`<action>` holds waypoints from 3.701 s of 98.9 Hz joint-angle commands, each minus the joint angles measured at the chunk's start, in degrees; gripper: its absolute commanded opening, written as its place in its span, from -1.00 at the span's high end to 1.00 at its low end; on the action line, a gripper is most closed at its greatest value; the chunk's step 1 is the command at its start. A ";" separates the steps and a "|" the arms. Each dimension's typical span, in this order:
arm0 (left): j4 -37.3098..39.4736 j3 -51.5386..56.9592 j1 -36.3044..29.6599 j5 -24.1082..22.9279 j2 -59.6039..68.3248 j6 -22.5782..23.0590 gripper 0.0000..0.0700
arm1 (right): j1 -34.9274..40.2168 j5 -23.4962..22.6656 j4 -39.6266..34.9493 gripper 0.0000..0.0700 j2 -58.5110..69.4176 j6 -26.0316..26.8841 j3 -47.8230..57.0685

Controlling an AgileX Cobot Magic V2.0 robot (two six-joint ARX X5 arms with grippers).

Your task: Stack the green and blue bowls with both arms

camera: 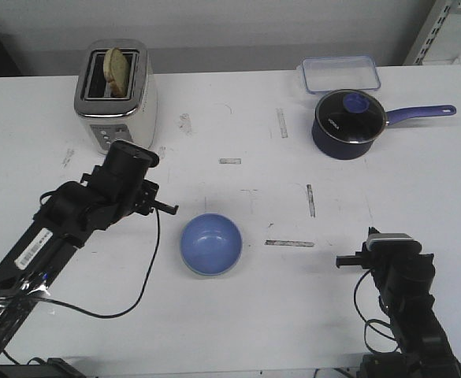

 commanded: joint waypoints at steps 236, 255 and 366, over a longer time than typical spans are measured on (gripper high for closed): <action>40.72 -69.22 28.48 8.98 -71.19 4.68 1.00 | 0.04 0.00 2.71 1.00 0.11 0.81 0.37; 47.95 -81.29 28.48 9.03 -79.93 4.68 1.00 | 0.04 0.00 2.73 1.00 0.11 0.81 0.37; 58.58 -92.08 30.88 13.68 -82.49 4.35 1.00 | 0.04 0.00 2.78 1.00 0.11 0.81 0.37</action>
